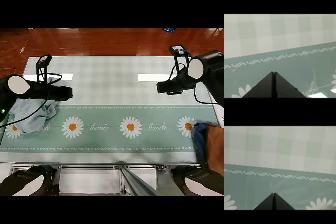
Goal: Fold the shirts.
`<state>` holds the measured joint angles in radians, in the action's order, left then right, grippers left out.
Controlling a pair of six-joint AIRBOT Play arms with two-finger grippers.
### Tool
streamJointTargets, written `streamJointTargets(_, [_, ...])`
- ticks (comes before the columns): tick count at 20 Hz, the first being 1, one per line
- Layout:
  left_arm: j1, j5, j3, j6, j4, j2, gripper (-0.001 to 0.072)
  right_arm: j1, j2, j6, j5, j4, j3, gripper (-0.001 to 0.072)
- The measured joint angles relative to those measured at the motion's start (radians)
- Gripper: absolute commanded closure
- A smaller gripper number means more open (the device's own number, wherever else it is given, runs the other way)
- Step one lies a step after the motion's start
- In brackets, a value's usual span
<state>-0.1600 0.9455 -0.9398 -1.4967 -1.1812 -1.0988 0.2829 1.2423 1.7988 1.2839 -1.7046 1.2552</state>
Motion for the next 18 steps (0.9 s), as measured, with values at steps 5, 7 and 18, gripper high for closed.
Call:
streamJointTargets(5, [0.0,0.0,0.0,0.0,0.0,0.0,0.0678,0.0,0.0,0.0,0.0,0.0,0.0,0.0693])
streamJointTargets(7, [0.0,0.0,0.0,0.0,0.0,0.0,0.0678,0.0,0.0,0.0,0.0,0.0,0.0,0.0693])
streamJointTargets(18, [0.0,-0.001,0.0,0.0,0.027,0.0,0.0678,0.0,0.0,0.0,-0.075,-0.006,0.0,0.0693])
